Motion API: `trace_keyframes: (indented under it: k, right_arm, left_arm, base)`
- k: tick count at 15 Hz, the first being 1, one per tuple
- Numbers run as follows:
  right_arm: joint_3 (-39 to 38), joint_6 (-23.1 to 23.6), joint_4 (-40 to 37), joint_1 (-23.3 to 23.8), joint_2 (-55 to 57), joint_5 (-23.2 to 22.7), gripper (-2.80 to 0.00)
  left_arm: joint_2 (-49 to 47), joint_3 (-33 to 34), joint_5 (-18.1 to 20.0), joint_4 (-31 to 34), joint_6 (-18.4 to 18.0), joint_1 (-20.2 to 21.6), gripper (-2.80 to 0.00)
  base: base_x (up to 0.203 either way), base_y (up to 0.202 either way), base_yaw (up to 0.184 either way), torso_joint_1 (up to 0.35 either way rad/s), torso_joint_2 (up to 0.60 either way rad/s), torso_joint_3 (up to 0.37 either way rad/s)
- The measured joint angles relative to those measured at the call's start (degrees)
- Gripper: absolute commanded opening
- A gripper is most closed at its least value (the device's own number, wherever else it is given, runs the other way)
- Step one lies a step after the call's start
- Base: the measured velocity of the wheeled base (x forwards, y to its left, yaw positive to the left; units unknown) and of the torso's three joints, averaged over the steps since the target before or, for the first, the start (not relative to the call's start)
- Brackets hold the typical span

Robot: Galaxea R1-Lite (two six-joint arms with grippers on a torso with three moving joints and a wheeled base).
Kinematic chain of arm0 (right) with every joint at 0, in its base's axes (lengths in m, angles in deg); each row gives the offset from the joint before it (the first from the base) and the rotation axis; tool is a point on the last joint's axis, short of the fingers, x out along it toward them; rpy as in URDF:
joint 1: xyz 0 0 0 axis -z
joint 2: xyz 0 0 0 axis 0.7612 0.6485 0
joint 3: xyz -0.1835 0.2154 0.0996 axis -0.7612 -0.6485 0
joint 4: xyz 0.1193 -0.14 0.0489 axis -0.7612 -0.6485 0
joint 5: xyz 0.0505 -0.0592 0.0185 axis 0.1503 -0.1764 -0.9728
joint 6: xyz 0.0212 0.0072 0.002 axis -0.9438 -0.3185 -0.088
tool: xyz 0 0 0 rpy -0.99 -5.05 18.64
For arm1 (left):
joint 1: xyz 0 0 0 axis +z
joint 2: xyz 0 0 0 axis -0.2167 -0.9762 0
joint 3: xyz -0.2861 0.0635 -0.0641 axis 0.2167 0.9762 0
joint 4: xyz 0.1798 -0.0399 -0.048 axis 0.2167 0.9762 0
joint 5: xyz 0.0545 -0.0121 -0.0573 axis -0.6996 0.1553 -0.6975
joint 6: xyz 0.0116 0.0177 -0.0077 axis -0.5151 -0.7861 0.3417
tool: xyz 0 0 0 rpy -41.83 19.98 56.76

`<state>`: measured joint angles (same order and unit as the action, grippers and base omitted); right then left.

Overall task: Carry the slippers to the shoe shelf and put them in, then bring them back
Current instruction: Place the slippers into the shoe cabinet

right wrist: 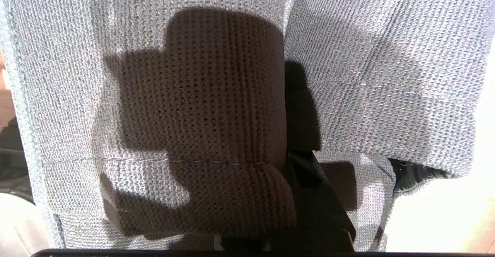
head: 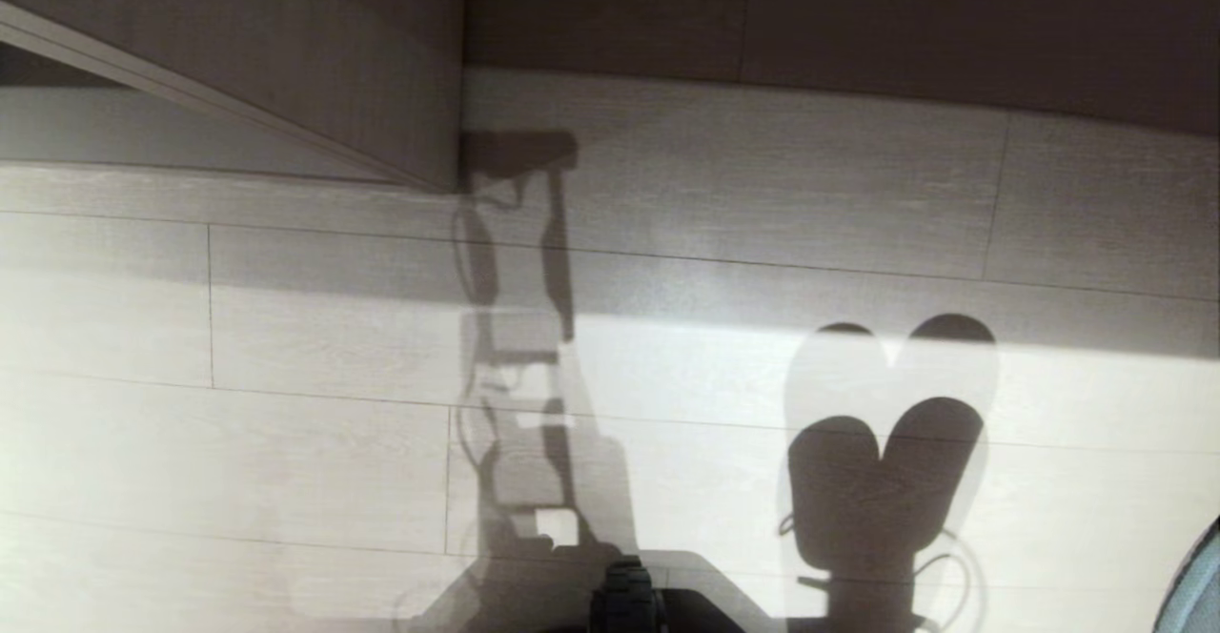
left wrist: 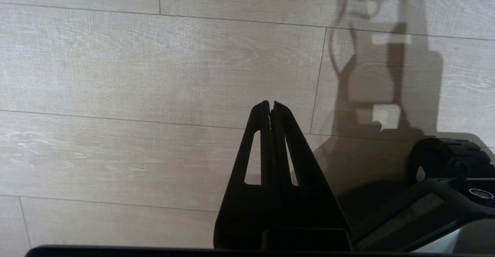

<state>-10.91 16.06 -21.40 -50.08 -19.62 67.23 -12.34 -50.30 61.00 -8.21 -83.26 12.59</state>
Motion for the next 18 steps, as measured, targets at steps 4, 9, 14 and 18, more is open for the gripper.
trace_keyframes:
  k: [4, 9, 14, 18]
  right_arm:
    - [0.0, -0.15, 0.0, 0.0, 0.0, 0.02, -2.8]
    - [0.0, -1.1, -0.22, 0.0, 0.01, 0.34, -2.8]
    - [0.0, -1.12, -0.11, 0.0, 0.04, 0.57, -2.8]
    - [0.0, -0.85, -0.09, 0.0, 0.06, 0.43, -2.8]
  left_arm:
    - [0.0, 0.0, 0.02, 0.0, 0.0, -0.07, -2.8]
    - [0.0, 0.0, 0.01, 0.1, -0.06, -0.02, -2.8]
    - [0.0, 0.0, 0.01, 0.13, -0.09, -0.02, -2.8]
    - [0.0, 0.0, 0.08, 0.33, -0.15, -0.02, -2.8]
  base:
    - [0.0, 0.0, 0.0, 0.007, 0.0, 0.202]
    - [0.0, 0.0, 0.0, 0.001, 0.0, 0.204]
    - [0.0, 0.0, 0.0, 0.003, 0.0, 0.2]
    - [0.0, 0.0, 0.0, 0.002, 0.0, 0.207]
